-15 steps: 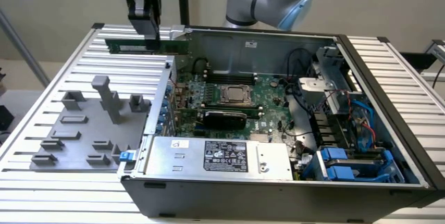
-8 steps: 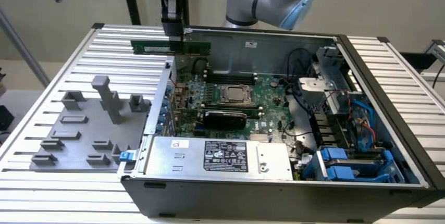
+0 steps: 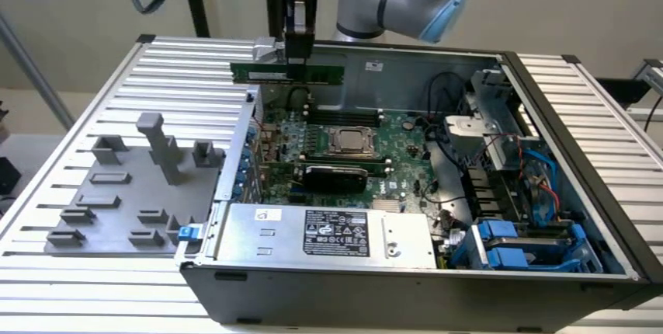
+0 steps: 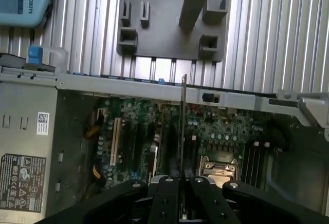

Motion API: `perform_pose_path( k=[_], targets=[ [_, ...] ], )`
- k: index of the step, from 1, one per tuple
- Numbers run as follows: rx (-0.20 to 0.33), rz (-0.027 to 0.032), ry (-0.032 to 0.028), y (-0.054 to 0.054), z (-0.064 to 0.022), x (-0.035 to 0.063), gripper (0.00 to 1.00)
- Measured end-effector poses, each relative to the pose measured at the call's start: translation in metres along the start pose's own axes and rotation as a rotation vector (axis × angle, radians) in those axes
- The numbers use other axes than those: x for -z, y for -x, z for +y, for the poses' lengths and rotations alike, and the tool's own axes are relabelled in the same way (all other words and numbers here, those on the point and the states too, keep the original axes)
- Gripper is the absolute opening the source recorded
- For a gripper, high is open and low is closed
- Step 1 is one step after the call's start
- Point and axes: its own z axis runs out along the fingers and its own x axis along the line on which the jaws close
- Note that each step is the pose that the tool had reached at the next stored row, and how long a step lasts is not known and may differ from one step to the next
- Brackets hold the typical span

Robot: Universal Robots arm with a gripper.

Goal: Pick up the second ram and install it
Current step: 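Pick up the second ram and move it above second insertion slot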

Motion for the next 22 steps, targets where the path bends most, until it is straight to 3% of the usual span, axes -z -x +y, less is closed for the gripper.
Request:
perform_pose_path(
  k=[9, 22],
  targets=[
    [0.0, -0.0005, 0.0008, 0.012, -0.0397, -0.0105, 0.14],
    [0.0, -0.0011, 0.001, 0.046, -0.0719, -0.0333, 0.14]
  ],
)
